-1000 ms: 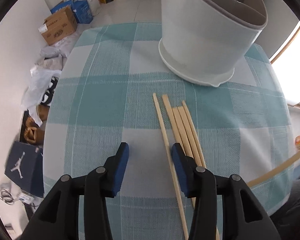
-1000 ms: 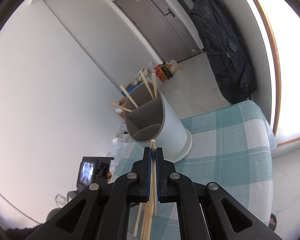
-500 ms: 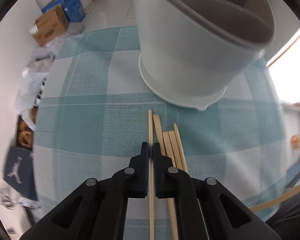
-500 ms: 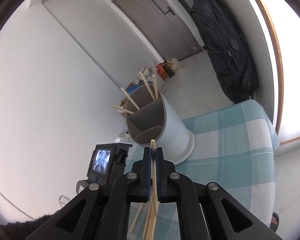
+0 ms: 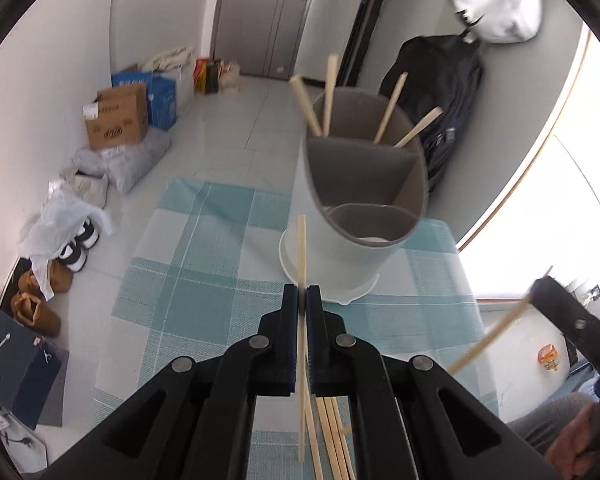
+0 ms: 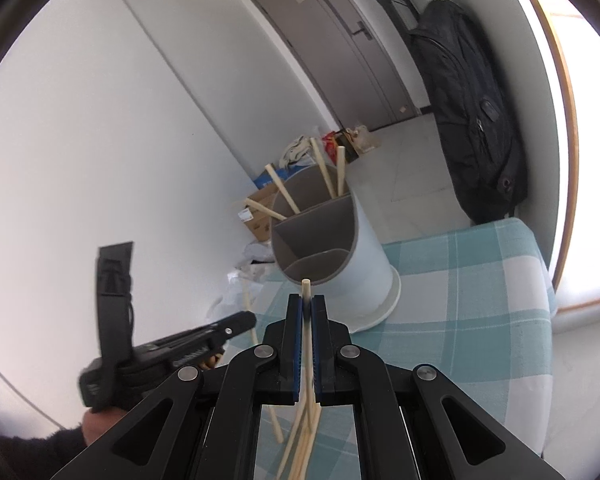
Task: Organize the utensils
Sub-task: 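Lift both held chopsticks and carry them above the white utensil holder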
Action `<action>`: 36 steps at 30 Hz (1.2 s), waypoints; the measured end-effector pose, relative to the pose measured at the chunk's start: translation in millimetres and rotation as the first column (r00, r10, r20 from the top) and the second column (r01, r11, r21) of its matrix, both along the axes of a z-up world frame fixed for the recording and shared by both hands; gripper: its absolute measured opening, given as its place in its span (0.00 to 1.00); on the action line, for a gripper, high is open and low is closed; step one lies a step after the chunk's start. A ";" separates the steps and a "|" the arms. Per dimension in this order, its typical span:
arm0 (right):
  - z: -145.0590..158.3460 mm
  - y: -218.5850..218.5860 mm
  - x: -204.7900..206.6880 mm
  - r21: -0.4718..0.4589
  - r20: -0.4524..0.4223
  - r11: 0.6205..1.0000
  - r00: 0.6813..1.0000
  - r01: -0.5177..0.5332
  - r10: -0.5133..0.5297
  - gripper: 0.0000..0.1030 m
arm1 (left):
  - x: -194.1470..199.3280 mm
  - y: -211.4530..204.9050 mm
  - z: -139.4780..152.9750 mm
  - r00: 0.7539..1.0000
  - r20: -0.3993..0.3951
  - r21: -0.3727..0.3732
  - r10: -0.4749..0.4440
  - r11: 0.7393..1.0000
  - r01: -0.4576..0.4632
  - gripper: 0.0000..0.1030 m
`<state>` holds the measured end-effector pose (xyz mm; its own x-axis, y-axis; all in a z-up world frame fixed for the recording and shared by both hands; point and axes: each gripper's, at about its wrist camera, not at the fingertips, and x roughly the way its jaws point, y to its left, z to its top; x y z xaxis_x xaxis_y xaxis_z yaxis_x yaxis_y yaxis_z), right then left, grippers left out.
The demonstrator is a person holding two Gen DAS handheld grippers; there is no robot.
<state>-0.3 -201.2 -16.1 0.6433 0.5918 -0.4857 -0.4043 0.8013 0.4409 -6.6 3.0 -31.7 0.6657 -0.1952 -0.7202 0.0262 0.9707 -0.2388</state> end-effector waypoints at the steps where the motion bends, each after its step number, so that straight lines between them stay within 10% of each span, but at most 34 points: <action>1: 1.0 3.8 -2.7 -0.014 0.009 1.000 1.000 -0.002 0.003 0.03 | 2.0 -3.8 2.0 1.000 0.010 0.002 -0.005 1.000 0.005 0.00; 14: 19.6 28.9 -10.3 -0.147 0.072 0.989 0.997 0.016 -0.005 0.03 | -6.9 -0.5 20.6 0.991 0.119 -0.015 -0.067 0.998 0.069 0.00; 36: 110.0 15.3 40.6 -0.059 0.107 0.998 0.994 0.011 -0.005 0.03 | 30.4 -3.7 107.1 0.977 0.208 -0.058 -0.055 0.996 0.069 0.00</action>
